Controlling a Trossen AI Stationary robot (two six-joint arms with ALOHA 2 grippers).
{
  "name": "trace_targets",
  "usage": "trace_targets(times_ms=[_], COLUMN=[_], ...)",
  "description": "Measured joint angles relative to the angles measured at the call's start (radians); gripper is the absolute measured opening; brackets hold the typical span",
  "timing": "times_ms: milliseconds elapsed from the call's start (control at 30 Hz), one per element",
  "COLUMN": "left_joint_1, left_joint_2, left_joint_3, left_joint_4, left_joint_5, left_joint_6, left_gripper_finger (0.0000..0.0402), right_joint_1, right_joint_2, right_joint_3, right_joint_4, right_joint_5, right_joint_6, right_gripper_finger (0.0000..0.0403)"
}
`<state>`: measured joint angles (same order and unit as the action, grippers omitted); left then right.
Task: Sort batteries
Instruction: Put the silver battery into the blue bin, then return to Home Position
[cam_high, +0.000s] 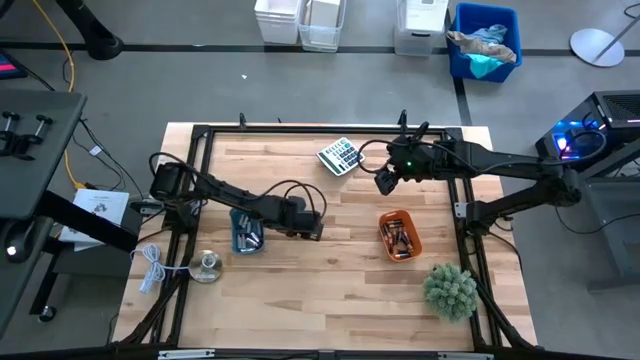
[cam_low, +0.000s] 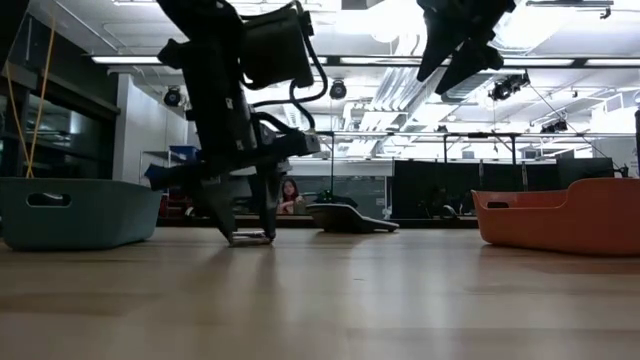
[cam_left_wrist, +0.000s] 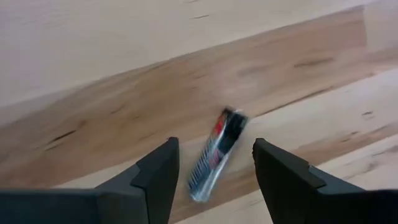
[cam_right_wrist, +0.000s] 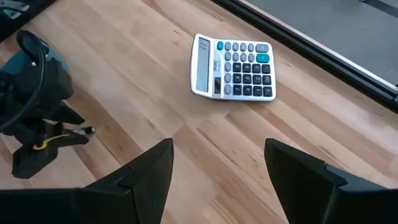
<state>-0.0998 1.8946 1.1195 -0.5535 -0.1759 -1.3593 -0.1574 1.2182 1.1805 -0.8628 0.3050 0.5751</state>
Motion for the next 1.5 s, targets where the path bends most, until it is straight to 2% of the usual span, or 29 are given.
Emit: trace_targets(times_ms=[133,200,267,400,433,600,700,767,833,967,1100,1167,1233,1300,1500], left_joint_1=[0.004,0.007,0.008,-0.011,-0.016,-0.022,-0.024,-0.031,-0.064,-0.205,-0.353,-0.414,-0.448,-0.459,-0.447], left_joint_2=[0.029,0.034,0.035,0.027,0.018,-0.097,-0.262,-0.355,-0.425,-0.519,-0.552,-0.576,-0.603,-0.640,-0.729], left_joint_3=[0.001,0.003,0.002,-0.001,-0.001,-0.013,-0.003,-0.002,-0.008,-0.042,-0.143,-0.188,-0.232,-0.265,-0.338], left_joint_4=[0.016,-0.011,-0.027,-0.040,-0.038,-0.088,-0.112,-0.197,-0.317,-0.469,-0.462,-0.465,-0.470,-0.468,-0.459], left_joint_5=[-0.008,0.007,0.013,0.012,0.012,0.005,-0.100,-0.171,-0.208,-0.237,-0.288,-0.351,-0.420,-0.445,-0.319], left_joint_6=[0.036,0.065,0.099,0.170,0.176,0.221,0.271,0.260,0.211,0.086,-0.084,-0.177,-0.271,-0.312,-0.225], left_gripper_finger=[0.0190,0.0176,0.0142,0.0033,0.0027,0.0029,0.0028,0.0028,0.0028,0.0028,0.0028,0.0028,0.0043,0.0074,0.0168], right_joint_1=[0.000,0.000,0.000,0.000,0.000,0.000,-0.004,-0.012,-0.022,-0.043,-0.048,-0.048,-0.048,-0.048,-0.048], right_joint_2=[0.000,0.000,0.000,0.000,0.000,0.000,0.000,0.000,0.000,0.000,0.000,0.000,0.000,0.000,0.000], right_joint_3=[0.000,0.000,0.000,0.000,0.000,0.000,0.000,0.000,0.000,0.000,0.000,0.000,0.000,0.000,0.000], right_joint_4=[-0.005,-0.015,-0.019,-0.025,-0.025,-0.025,-0.007,0.014,0.027,0.037,0.036,0.036,0.036,0.035,0.028], right_joint_5=[0.001,0.001,0.002,0.002,0.003,0.042,0.057,0.052,0.038,0.020,0.009,0.007,0.006,-0.001,-0.010], right_joint_6=[-0.013,-0.013,-0.011,-0.018,-0.018,-0.016,-0.016,-0.016,-0.016,-0.018,-0.035,-0.034,-0.034,-0.034,-0.034], right_gripper_finger=[0.0247,0.0247,0.0247,0.0247,0.0247,0.0247,0.0247,0.0247,0.0247,0.0247,0.0247,0.0247,0.0247,0.0247,0.0247])
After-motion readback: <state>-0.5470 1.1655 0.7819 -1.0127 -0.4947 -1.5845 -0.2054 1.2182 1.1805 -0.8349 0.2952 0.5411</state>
